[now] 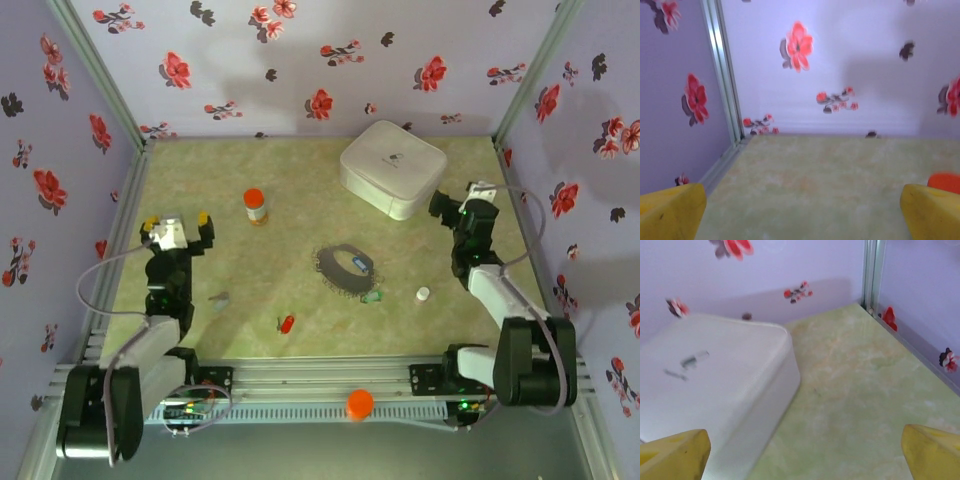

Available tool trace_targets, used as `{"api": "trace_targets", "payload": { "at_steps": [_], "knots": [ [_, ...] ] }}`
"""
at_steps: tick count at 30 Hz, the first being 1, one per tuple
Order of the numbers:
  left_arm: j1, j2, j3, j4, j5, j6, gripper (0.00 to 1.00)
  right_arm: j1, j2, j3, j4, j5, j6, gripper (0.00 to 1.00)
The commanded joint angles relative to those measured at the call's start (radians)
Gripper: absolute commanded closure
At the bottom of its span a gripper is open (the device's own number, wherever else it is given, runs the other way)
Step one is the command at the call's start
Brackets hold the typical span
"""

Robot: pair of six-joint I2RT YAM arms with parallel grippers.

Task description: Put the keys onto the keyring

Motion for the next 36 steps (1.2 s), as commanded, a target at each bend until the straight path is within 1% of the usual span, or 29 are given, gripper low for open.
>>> {"api": "trace_targets", "payload": {
  "at_steps": [1, 4, 6, 9, 11, 13, 18, 22, 24, 26, 27, 29, 32, 36],
  "knots": [
    [-0.021, -0.089, 0.082, -0.317, -0.018, -0.102, 0.01, 0.018, -0.057, 0.074, -0.319, -0.040, 0.138, 0.04],
    [-0.063, -0.127, 0.145, -0.447, 0.011, -0.129, 0.05, 0.057, -0.101, 0.109, -0.448, -0.105, 0.186, 0.13],
    [-0.103, -0.132, 0.189, -0.542, 0.032, -0.159, 0.07, 0.102, -0.126, 0.124, -0.516, -0.150, 0.219, 0.15],
    [-0.182, -0.131, 0.246, -0.662, 0.045, -0.183, 0.08, 0.188, -0.136, 0.153, -0.614, -0.154, 0.252, 0.17],
    [-0.247, -0.129, 0.262, -0.704, 0.042, -0.196, 0.08, 0.239, -0.124, 0.170, -0.680, -0.155, 0.264, 0.18],
    [-0.314, -0.118, 0.272, -0.735, 0.015, -0.221, 0.09, 0.286, -0.106, 0.186, -0.732, -0.159, 0.284, 0.20],
    [-0.462, -0.046, 0.292, -0.799, -0.027, -0.291, 0.10, 0.385, -0.051, 0.211, -0.824, -0.159, 0.331, 0.25],
    [-0.582, 0.032, 0.340, -0.866, -0.081, -0.330, 0.09, 0.440, -0.006, 0.202, -0.836, -0.177, 0.390, 0.32],
    [-0.636, 0.081, 0.370, -0.904, -0.114, -0.354, 0.09, 0.446, 0.025, 0.182, -0.809, -0.221, 0.430, 0.40],
    [-0.684, 0.128, 0.394, -0.920, -0.133, -0.389, 0.09, 0.448, 0.058, 0.159, -0.771, -0.259, 0.476, 0.53],
    [-0.702, 0.148, 0.403, -0.919, -0.136, -0.410, 0.10, 0.448, 0.068, 0.149, -0.755, -0.272, 0.493, 0.57],
    [-0.748, 0.194, 0.415, -0.903, -0.137, -0.458, 0.10, 0.450, 0.084, 0.125, -0.712, -0.293, 0.527, 0.58],
    [-0.807, 0.268, 0.434, -0.880, -0.134, -0.516, 0.11, 0.448, 0.098, 0.099, -0.686, -0.288, 0.556, 0.61],
    [-0.864, 0.360, 0.446, -0.831, -0.122, -0.565, 0.11, 0.444, 0.136, 0.080, -0.648, -0.319, 0.571, 0.65]
  ]
}}
